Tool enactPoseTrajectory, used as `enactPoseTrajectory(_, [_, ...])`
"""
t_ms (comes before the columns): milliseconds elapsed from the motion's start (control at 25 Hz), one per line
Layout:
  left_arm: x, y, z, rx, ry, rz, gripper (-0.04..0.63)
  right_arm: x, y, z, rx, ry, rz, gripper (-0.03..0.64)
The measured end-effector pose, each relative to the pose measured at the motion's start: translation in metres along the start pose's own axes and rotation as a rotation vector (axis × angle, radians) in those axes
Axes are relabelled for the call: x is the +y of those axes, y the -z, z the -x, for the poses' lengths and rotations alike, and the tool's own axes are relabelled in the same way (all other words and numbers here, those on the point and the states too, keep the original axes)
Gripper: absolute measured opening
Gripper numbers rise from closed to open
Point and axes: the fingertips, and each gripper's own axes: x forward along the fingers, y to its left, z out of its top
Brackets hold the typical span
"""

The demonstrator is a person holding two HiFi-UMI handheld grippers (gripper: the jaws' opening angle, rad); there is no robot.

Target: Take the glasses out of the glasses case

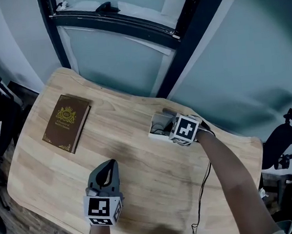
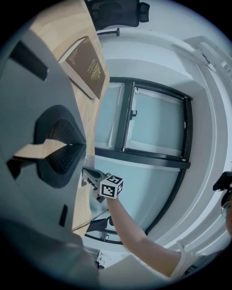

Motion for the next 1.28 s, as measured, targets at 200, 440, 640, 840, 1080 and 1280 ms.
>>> enactPoseTrajectory(200, [0.0,-0.004,0.005,-0.01,-0.006,0.0,0.015,0.0,-0.001,0.009,-0.014,0.039,0.029,0.015])
enactPoseTrajectory(440, [-0.004,-0.01,0.015,-0.025,-0.012,0.001,0.015,-0.008,-0.012,0.035,-0.016,0.167,0.1,0.015])
enactPoseTrajectory(640, [-0.01,-0.021,0.026,-0.042,0.001,-0.01,0.015,-0.003,-0.016,0.054,-0.031,0.244,0.091,0.015])
enactPoseTrajectory(840, [-0.021,-0.034,0.045,-0.07,0.04,-0.022,0.015,0.016,-0.025,0.095,-0.08,0.331,0.08,0.015])
enactPoseTrajectory(1080, [-0.032,-0.049,0.067,-0.101,0.062,-0.059,0.015,0.049,-0.033,0.151,-0.149,0.478,0.052,0.015])
enactPoseTrajectory(1280, [-0.043,-0.064,0.089,-0.145,0.1,-0.06,0.015,0.091,-0.031,0.2,-0.248,0.587,-0.037,0.015])
